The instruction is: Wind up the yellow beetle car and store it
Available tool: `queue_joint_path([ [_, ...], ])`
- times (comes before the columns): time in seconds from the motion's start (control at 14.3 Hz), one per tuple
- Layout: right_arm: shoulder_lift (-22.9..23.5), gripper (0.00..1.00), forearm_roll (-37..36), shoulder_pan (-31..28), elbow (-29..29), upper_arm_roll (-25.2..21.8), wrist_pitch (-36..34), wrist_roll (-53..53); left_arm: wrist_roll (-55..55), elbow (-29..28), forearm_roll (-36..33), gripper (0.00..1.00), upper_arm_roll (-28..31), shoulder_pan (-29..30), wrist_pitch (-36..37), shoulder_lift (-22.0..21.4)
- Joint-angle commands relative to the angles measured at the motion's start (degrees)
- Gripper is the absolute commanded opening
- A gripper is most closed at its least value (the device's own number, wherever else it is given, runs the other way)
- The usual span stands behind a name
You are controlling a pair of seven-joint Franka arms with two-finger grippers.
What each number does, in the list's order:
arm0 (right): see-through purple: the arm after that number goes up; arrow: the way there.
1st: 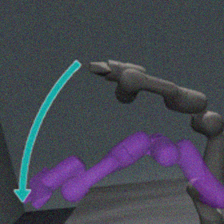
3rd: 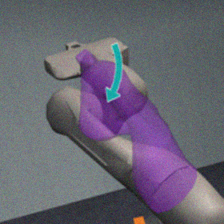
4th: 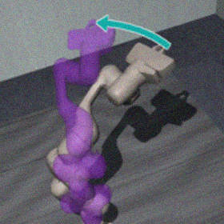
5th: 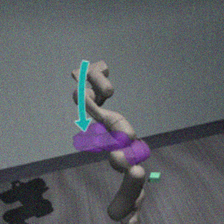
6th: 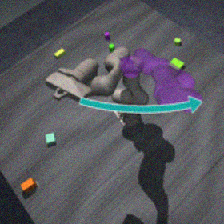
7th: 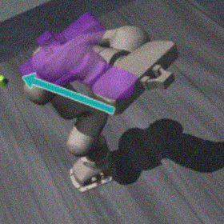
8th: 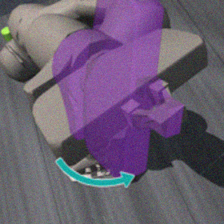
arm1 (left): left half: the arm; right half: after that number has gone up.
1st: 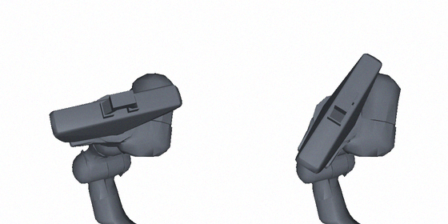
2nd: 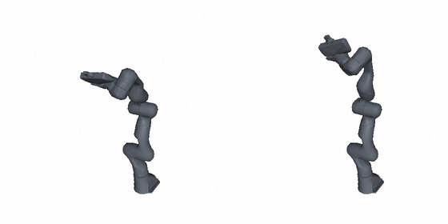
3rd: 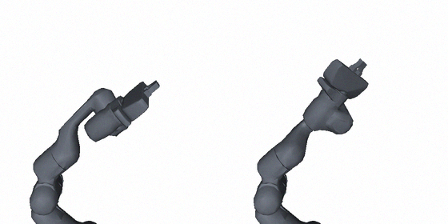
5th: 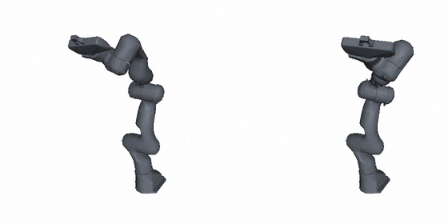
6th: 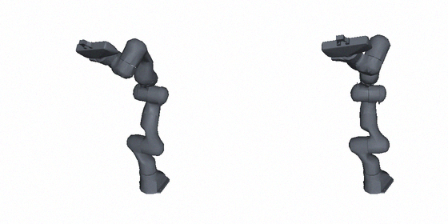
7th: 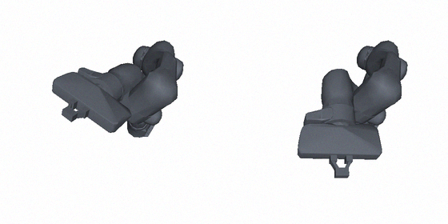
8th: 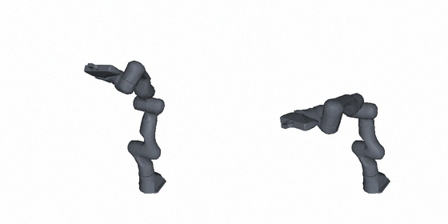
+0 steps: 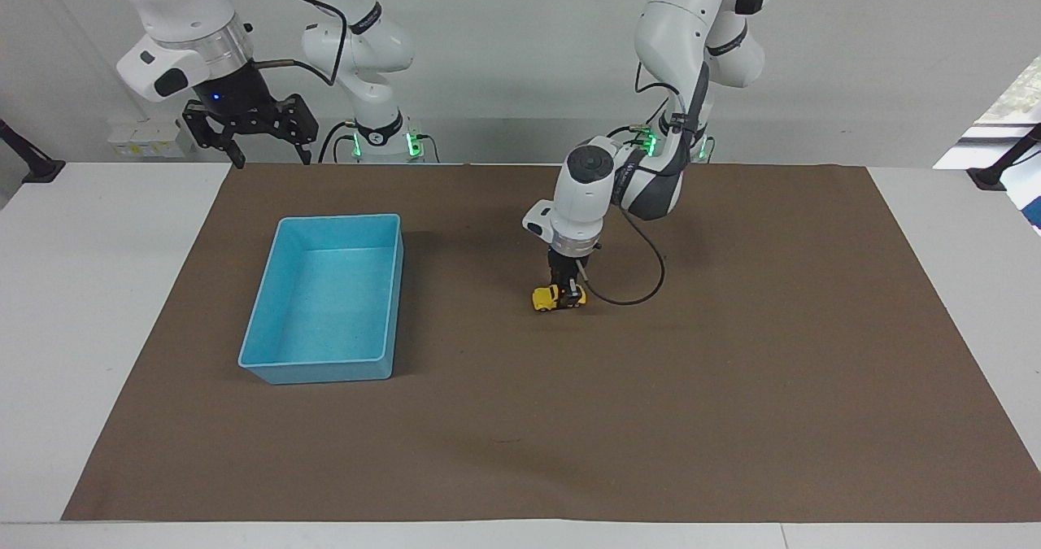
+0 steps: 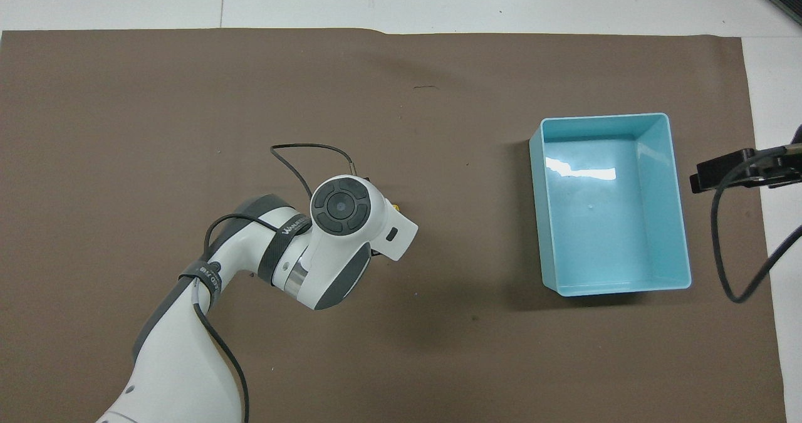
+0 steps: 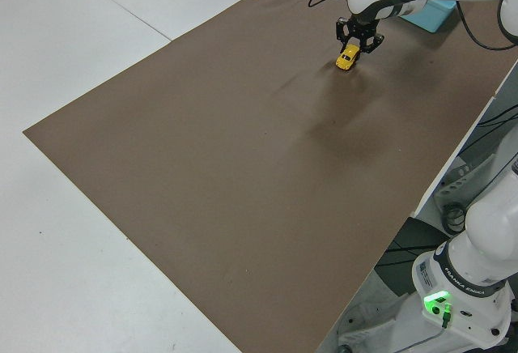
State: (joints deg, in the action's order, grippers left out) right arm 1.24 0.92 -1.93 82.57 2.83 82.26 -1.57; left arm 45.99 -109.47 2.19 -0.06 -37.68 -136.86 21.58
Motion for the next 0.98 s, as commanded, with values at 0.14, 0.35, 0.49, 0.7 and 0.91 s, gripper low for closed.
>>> queue_joint_path([
  [0.14, -0.01, 1.0, 1.19, -0.71, -0.56, 0.51, -0.44, 0.86, 3.3, -2.24, -1.4, 0.0, 0.59, 1.12, 0.63, -1.28],
  [0.35, -0.01, 1.0, 1.19, -0.71, -0.56, 0.51, -0.52, 0.86, 7.17, -3.99, -1.4, 0.0, 0.59, 2.87, 0.36, -2.15],
  [0.49, -0.01, 1.0, 1.1, -0.71, -0.56, 0.51, -0.52, 0.86, 11.03, -6.36, -1.4, 0.0, 0.5, 4.89, 0.45, -4.26],
  [0.7, -0.01, 1.0, 1.19, -0.71, -0.56, 0.51, -0.44, 0.86, 14.9, -9.53, -1.4, 0.0, 0.5, 7.18, -0.42, -5.76],
  [0.91, -0.01, 1.0, 1.19, -0.71, -0.56, 0.51, -0.52, 0.86, 17.19, -12.87, -1.4, 0.0, 0.41, 9.38, -3.5, -6.73],
])
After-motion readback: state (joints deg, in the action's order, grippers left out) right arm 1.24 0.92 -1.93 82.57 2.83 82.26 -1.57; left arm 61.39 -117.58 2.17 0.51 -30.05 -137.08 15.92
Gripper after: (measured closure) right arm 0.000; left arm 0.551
